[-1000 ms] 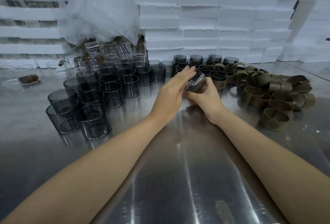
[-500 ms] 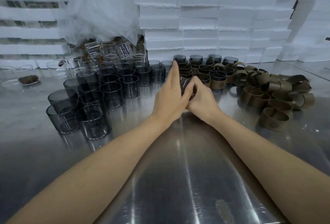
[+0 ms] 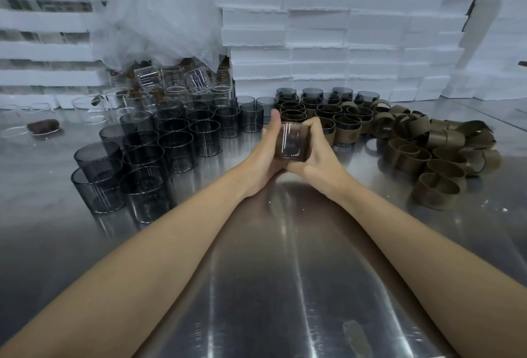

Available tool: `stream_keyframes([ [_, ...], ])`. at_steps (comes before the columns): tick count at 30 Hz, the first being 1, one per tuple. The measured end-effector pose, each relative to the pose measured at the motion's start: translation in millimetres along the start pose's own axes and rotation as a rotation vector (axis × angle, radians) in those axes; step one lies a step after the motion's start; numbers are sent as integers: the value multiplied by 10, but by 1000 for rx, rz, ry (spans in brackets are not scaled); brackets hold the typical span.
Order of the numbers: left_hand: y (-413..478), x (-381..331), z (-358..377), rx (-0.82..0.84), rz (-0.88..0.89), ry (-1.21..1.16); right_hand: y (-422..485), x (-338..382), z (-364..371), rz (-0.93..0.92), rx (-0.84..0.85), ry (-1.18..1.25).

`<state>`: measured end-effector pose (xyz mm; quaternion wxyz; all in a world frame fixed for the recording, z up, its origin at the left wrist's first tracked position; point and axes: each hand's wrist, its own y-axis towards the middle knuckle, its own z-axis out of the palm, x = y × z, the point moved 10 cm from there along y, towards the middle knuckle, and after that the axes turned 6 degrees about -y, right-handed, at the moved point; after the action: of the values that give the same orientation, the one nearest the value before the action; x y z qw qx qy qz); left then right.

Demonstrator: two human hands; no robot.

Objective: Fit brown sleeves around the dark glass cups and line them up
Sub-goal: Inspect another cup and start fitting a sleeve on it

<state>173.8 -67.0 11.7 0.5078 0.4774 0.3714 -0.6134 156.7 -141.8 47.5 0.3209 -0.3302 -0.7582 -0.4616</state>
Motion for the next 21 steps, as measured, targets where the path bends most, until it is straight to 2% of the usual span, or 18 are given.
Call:
stream_keyframes([
  [2,19,8,-3,8,-2,-29,5,25,23,-14,7,-21],
  [7,31,0,50,60,71,65,33,28,-29,-26,-19,-146],
  [10,57,12,41,73,75,97,38,-10,-71,-6,-41,-361],
  [13,65,17,22,73,89,133,33,-106,-126,107,1,-520],
  [16,57,3,44,61,136,160,27,-137,-236,196,-12,-825],
  [21,50,-86,-73,-87,227,33,-7,90,-262,91,-197,-715],
])
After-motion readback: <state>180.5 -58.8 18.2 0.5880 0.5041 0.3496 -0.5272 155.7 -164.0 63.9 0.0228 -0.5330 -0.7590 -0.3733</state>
